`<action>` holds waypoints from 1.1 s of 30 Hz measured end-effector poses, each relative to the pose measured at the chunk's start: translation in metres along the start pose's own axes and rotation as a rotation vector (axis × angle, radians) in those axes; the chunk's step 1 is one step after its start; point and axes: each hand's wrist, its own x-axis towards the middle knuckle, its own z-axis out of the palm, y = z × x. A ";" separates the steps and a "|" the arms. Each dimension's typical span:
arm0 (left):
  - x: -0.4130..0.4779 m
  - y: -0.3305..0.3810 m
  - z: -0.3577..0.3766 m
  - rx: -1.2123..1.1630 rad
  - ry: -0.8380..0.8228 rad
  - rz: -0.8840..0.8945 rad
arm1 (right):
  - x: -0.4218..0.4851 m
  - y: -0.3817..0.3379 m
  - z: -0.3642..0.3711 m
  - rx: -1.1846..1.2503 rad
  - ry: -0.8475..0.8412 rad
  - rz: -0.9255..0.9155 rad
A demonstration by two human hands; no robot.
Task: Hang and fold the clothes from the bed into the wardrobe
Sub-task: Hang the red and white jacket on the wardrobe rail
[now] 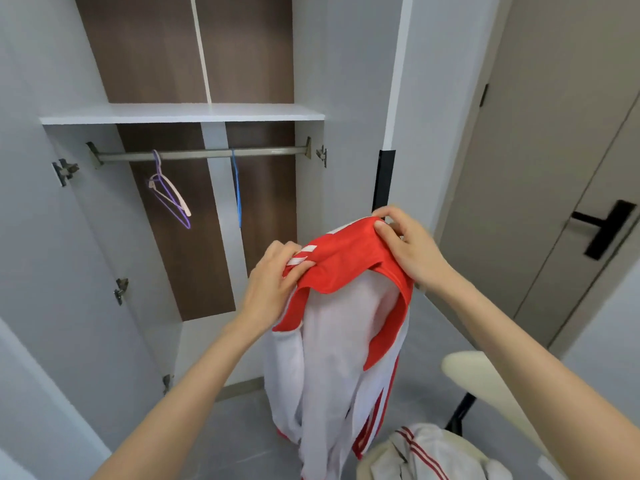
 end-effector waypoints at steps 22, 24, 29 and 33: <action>-0.091 0.154 -0.013 -0.972 -0.529 -0.175 | -0.250 -0.111 -0.072 0.358 0.566 0.525; -0.094 0.159 -0.004 -0.988 -0.559 -0.186 | -0.258 -0.109 -0.081 0.387 0.580 0.611; -0.096 0.158 0.039 -0.939 -0.650 -0.224 | -0.275 -0.086 -0.097 0.732 0.587 0.785; -0.096 0.155 0.092 -0.810 -0.675 -0.246 | -0.282 -0.044 -0.099 0.511 0.576 0.845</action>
